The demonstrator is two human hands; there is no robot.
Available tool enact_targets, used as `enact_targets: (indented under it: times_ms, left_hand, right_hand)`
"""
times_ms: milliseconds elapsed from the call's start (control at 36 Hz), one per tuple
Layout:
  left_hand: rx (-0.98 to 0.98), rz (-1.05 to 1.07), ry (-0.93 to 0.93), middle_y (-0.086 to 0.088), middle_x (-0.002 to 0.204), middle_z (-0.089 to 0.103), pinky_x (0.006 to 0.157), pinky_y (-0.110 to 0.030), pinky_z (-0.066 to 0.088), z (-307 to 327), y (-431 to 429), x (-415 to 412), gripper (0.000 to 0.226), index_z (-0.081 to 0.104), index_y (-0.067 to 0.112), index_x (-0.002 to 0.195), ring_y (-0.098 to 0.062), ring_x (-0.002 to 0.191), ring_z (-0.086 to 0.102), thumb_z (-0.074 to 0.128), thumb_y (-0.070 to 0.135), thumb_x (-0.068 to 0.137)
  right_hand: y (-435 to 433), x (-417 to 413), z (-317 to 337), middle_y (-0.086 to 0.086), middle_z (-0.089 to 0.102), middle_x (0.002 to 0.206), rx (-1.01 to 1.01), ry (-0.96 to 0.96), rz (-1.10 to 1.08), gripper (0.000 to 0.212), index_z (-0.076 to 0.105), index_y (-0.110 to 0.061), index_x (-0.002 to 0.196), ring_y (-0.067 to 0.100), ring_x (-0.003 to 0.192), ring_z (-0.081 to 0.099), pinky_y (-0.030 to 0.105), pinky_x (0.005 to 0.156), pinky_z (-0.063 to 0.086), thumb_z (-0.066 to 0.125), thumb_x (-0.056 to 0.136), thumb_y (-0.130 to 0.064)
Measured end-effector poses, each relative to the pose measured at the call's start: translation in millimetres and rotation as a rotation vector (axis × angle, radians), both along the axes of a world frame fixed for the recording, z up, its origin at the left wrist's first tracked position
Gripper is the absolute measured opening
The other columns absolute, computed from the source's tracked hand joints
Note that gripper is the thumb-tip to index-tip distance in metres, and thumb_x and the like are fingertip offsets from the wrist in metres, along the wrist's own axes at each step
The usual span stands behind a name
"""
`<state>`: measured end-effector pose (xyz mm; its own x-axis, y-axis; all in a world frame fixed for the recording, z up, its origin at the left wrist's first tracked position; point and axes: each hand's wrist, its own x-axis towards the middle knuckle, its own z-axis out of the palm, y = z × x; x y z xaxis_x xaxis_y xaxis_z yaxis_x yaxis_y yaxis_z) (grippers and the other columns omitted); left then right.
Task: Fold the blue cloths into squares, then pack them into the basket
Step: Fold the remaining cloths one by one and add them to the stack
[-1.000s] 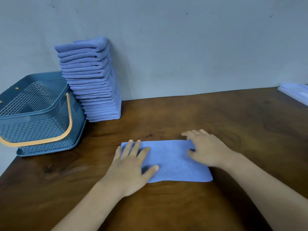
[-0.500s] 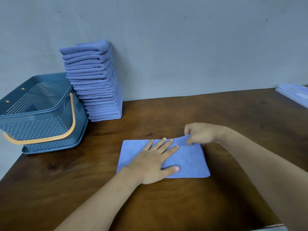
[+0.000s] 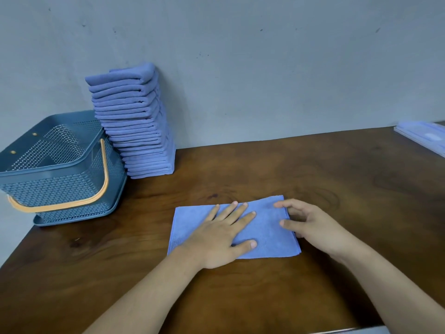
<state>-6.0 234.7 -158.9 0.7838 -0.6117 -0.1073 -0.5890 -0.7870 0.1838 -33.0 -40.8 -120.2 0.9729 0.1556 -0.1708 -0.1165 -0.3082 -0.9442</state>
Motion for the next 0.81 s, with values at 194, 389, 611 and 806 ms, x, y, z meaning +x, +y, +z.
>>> enact_targets:
  times_ms: [194,389,611,806]
  left_hand:
    - [-0.027,0.013,0.020,0.023,0.172,-0.022,0.130,-0.048,-0.010,-1.6,-19.3,-23.7,0.076,-0.009,0.051,0.164,0.001,0.153,-0.032,0.017,0.081,0.100]
    - [-0.098,0.082,0.012,0.022,0.174,-0.014,0.131,-0.045,-0.008,-2.2,-23.3,-33.7,0.074,-0.002,0.048,0.166,0.003,0.155,-0.025,0.020,0.077,0.102]
    - [-0.139,0.249,-0.058,0.029,0.172,-0.003,0.132,-0.040,-0.002,-0.6,61.0,-49.6,0.070,0.015,0.047,0.165,0.008,0.156,-0.015,0.027,0.076,0.103]
    - [-0.402,0.324,-0.108,0.036,0.160,0.029,0.123,-0.035,0.034,-4.1,129.1,-60.3,0.053,0.044,0.050,0.151,0.004,0.154,0.020,0.052,0.065,0.101]
  right_hand:
    - [-9.6,-13.4,-10.4,-0.024,0.067,0.130,-0.087,-0.082,-0.051,0.044,0.068,-0.045,0.130,-0.001,0.113,0.068,0.022,0.089,0.059,0.079,0.095,-0.020]
    - [-17.6,-12.7,-12.4,-0.036,0.056,0.131,-0.268,-0.089,-0.008,0.057,0.055,-0.049,0.145,-0.003,0.124,0.059,0.034,0.109,0.052,0.071,0.100,-0.019]
    - [-9.4,-13.4,8.0,-0.040,0.040,0.148,-0.428,-0.102,0.056,0.064,0.042,-0.045,0.157,-0.008,0.140,0.039,0.021,0.108,0.035,0.060,0.103,-0.016]
    - [26.9,-13.7,44.2,-0.047,0.042,0.140,-0.405,-0.155,0.100,0.067,0.044,-0.047,0.155,-0.023,0.123,0.043,0.025,0.106,0.045,0.060,0.099,-0.014]
